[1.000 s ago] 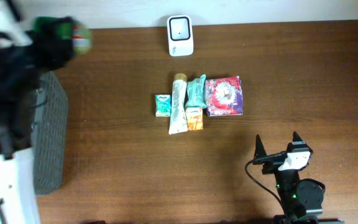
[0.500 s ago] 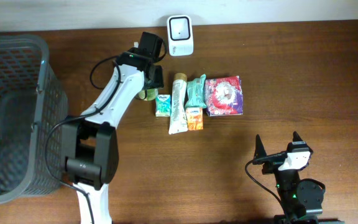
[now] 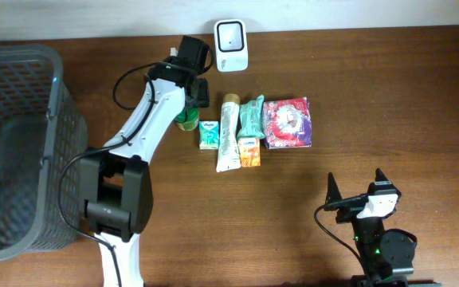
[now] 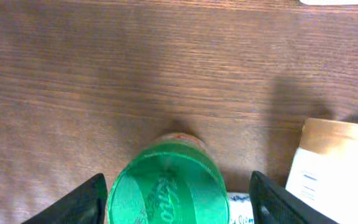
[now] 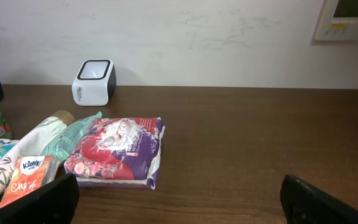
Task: Scan the item barcode
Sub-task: 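Carry the green-lid jar to the scanner and set it beside the items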
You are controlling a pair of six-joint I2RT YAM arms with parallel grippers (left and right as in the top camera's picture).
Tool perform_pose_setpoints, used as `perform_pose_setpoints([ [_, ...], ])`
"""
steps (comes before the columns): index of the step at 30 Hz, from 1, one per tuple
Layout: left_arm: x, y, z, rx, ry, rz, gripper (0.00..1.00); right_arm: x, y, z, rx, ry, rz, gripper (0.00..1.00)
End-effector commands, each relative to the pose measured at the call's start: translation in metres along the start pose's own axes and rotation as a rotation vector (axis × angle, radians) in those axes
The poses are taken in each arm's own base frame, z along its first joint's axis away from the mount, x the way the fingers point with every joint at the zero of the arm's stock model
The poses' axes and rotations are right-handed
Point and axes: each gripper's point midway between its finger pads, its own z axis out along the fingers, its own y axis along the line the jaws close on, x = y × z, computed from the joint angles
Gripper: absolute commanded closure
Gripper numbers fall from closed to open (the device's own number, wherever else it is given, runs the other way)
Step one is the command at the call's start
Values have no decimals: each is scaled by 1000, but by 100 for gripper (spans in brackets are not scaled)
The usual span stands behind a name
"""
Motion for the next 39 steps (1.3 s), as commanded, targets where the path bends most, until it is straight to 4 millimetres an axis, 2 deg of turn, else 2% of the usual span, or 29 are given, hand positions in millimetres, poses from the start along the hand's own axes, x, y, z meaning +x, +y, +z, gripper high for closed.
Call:
perform_pose_setpoints([
  [1, -12, 11, -10, 18, -18, -27, 0, 4, 0, 0, 2, 6, -6, 1],
  [5, 5, 13, 10, 131, 99, -72, 0, 4, 0, 0, 2, 6, -6, 1],
  [9, 28, 1, 29, 163, 191, -57, 12, 4, 0, 0, 2, 6, -6, 1],
  [11, 33, -6, 28, 168, 205, -42, 16, 4, 0, 0, 2, 6, -6, 2],
  [13, 39, -24, 24, 207, 216, -19, 16, 4, 0, 0, 2, 6, -6, 1],
  [14, 34, -26, 25, 206, 194, -15, 25, 4, 0, 0, 2, 6, -6, 2],
  [16, 35, -30, 24, 210, 192, -8, 32, 4, 0, 0, 2, 6, -6, 1],
  [20, 41, -50, 19, 228, 185, 32, 36, 4, 0, 0, 2, 6, -6, 1],
  [23, 41, -52, 15, 230, 185, 36, 33, 4, 0, 0, 2, 6, -6, 1],
  [25, 32, -49, -3, 235, 168, 34, 30, 4, 0, 0, 2, 6, -6, 1],
  [27, 10, -45, -49, 260, 93, 26, 27, 4, 0, 0, 2, 6, -6, 1],
  [28, 2, -41, -76, 275, 48, 21, 20, 4, 0, 0, 2, 6, -6, 1],
  [30, -6, -24, -123, 263, -24, 11, 6, 4, 0, 0, 2, 6, -6, 1],
  [31, -4, -7, -158, 234, -64, 5, 1, 4, 0, 0, 2, 6, -6, 1],
  [32, -2, 1, -169, 217, -74, 4, 1, 4, 0, 0, 2, 6, -6, 1],
  [33, 7, 20, -190, 166, -81, 2, 1, 4, 0, 0, 2, 6, -6, 2],
  [34, 18, 33, -199, 120, -59, 6, 1, 4, 0, 0, 2, 6, -6, 2],
  [36, 46, 45, -199, 72, 45, 29, 1, 4, 0, 0, 2, 6, -6, 1],
  [39, 58, 61, -195, -10, 89, 45, 1, 4, 0, 0, 2, 6, -6, 1],
])
